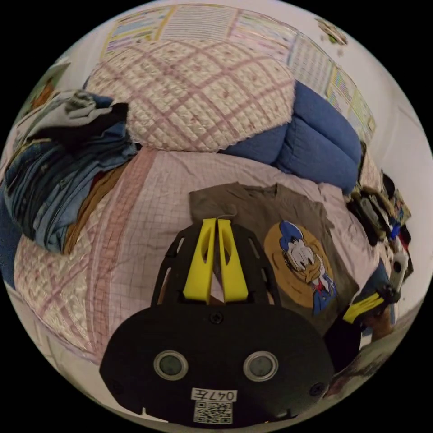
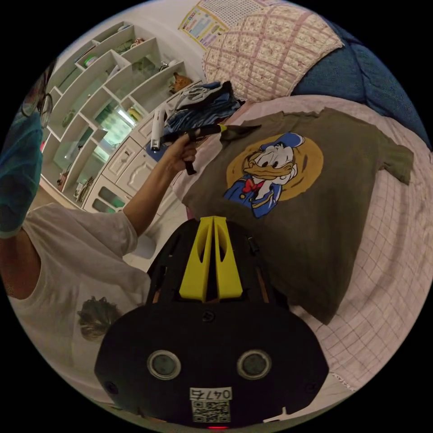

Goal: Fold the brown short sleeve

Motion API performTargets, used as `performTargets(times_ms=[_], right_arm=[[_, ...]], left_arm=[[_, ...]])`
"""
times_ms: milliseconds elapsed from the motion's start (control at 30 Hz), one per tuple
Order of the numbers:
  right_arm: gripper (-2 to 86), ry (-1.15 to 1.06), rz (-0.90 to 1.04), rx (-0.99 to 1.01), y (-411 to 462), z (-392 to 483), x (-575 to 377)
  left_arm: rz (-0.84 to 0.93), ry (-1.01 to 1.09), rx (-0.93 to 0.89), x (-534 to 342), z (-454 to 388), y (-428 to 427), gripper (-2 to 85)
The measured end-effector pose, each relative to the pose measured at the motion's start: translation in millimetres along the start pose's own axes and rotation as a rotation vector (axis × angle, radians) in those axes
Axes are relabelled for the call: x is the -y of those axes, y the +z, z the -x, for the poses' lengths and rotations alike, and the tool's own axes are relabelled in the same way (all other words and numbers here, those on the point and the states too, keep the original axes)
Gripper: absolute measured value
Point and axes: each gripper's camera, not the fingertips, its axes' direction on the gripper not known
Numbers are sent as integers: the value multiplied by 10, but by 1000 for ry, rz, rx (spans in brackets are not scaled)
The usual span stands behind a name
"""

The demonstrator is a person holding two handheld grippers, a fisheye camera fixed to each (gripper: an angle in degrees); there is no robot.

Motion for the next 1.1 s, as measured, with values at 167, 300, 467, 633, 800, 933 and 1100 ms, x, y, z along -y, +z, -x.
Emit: performTargets(times_ms=[167, 300, 467, 633, 800, 933, 1100], right_arm=[[-13, 25, -13, 42, 68, -155, 18], [-13, 36, -23, 54, 94, -245, 21], [-12, 35, -19, 54, 136, -351, 37], [-13, 32, -14, 52, 151, -456, 42], [-12, 37, -26, 56, 114, -594, 25], [-5, 66, -99, 29, -60, -723, -42], [1, 92, -260, -129, -492, -817, -149]], left_arm=[[7, -35, 74, 86, 88, -83, -10], [2, -44, 46, 121, 167, -156, -10], [13, -27, 29, 113, 235, -260, -10], [23, -18, 25, 29, 297, -351, -8], [47, 102, -50, -128, 224, -422, 21], [181, 283, -82, -342, 2, -411, 78], [311, 369, 11, -620, -87, -305, 101]])
